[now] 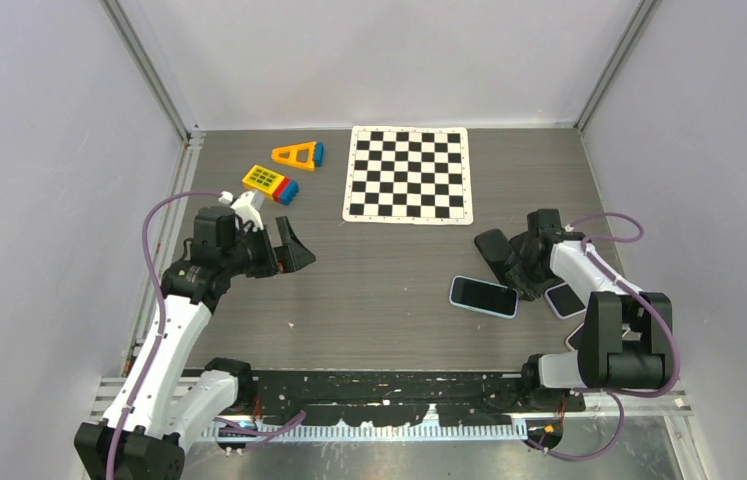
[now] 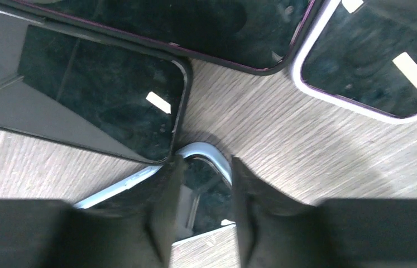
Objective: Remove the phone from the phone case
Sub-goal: Pick up the phone at the center of the board.
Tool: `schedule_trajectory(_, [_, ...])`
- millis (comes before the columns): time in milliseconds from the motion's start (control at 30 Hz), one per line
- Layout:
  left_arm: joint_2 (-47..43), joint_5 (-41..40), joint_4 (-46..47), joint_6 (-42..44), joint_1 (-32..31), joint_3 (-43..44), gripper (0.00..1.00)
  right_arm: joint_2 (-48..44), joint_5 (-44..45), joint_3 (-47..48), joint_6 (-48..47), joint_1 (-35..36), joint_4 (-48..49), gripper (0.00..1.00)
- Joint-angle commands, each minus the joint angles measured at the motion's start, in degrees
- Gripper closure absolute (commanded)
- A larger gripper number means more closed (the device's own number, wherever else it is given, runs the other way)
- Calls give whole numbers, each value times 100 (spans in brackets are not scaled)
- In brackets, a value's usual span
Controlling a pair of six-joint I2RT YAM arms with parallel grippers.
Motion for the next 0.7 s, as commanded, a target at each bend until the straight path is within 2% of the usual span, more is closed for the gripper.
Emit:
schedule_trajectory(0, [-46,-76,15,117,-3,204,0,-22,648,-94,53,2,-185,46])
schedule_trajectory(67, [-58,-89,6,119,-5,205,0,-138,531,-98,16,-25,-113,26])
schedule_trajectory(133, [-65,-119,-9,129,-5,205,0,-224,292,-201,4,-59,52,20])
schedule_trajectory(200, [-74,-141,-20,128,-17,205,0,-322,18,-349,55,-90,247,19])
schedule_trajectory(367, [-65,-160,-33,128,-53,199,0,-559,-536,-619,305,-99,444,20])
schedule_trajectory(567, [-69,-216,-34,123,-59,188,0,-826,-1416,-1114,1070,-48,581,32])
schedule_trajectory(667, [-67,-231,-34,111,-58,174,0,-1039,-1529,-1258,1512,228,602,37])
